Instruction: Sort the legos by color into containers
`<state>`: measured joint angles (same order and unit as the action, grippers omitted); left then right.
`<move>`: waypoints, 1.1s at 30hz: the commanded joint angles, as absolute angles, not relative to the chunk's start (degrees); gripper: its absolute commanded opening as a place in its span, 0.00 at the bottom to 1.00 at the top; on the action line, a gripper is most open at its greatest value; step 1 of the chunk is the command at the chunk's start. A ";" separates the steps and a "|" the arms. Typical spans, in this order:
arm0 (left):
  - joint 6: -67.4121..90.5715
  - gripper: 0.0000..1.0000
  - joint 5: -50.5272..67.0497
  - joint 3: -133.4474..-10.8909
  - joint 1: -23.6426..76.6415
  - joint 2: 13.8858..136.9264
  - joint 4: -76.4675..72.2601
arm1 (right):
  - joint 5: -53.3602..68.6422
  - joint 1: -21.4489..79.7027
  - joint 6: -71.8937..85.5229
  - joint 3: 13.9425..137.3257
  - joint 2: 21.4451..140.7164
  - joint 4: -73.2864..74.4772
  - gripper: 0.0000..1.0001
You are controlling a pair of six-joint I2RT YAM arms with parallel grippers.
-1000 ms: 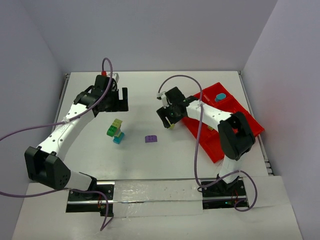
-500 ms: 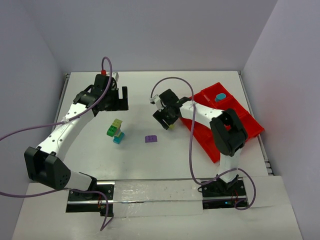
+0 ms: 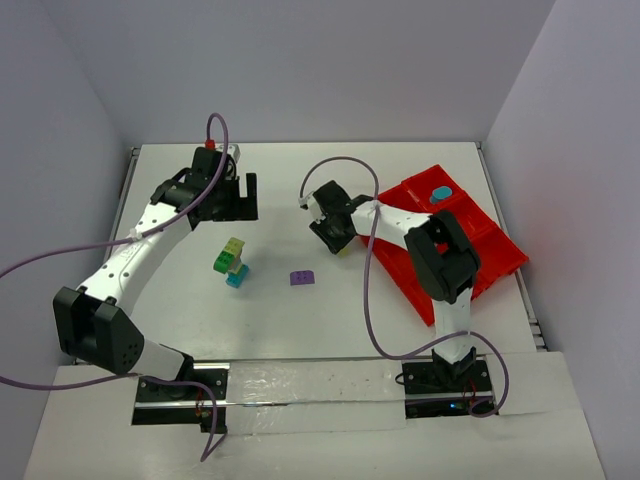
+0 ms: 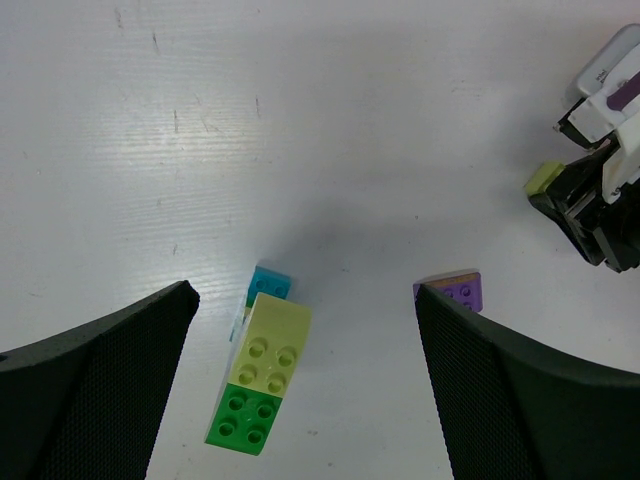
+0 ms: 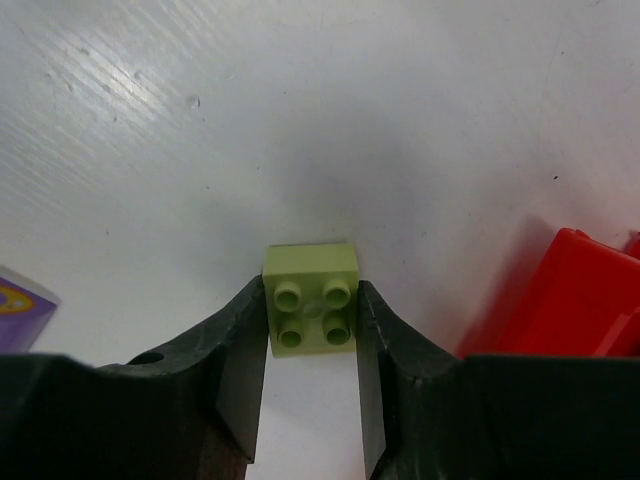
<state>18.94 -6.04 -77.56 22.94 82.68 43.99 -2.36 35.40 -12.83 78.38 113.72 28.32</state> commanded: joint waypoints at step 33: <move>17.93 0.99 -6.77 -80.95 22.76 83.06 42.10 | -12.92 6.24 20.21 47.03 67.58 18.37 0.54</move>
